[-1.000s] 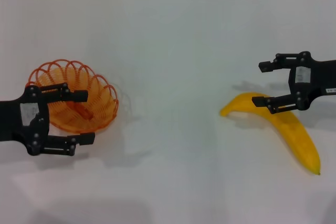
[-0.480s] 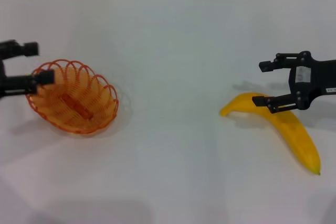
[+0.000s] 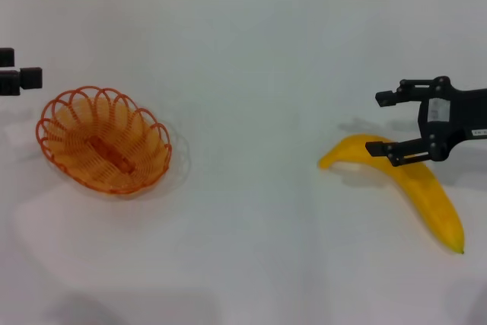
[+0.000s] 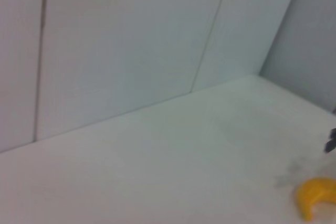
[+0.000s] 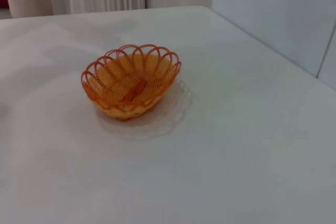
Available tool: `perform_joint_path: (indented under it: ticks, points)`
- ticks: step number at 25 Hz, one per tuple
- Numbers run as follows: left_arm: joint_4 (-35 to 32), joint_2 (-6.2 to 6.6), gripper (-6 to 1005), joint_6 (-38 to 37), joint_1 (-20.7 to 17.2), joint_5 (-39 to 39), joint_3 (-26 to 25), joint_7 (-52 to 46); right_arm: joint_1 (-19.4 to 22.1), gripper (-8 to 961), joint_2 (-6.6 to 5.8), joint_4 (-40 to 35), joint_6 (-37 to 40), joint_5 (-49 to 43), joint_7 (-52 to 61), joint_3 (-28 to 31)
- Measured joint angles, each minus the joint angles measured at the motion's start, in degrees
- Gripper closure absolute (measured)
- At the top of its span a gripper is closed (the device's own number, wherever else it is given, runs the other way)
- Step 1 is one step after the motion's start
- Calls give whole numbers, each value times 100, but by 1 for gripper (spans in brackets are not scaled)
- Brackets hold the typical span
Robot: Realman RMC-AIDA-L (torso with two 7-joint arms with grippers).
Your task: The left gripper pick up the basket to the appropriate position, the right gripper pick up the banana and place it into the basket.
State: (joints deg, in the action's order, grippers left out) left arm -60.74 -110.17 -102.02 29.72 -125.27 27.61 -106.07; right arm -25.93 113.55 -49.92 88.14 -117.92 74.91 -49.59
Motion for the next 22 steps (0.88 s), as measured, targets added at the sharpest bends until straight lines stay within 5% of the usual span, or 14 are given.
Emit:
perform_joint_path:
  ticks: [9, 16, 22]
  points:
    - [-13, 50, 168, 482, 403, -1430, 2, -399, 0, 90, 7, 27, -8, -10, 13, -13]
    - [-4, 47, 175, 989, 435, -1694, 5, -476, -23, 90, 9, 81, -16, -13, 15, -10]
    - [52, -105, 182, 1352, 532, -2020, 75, -440, -39, 91, 9, 93, -16, -12, 15, -23]
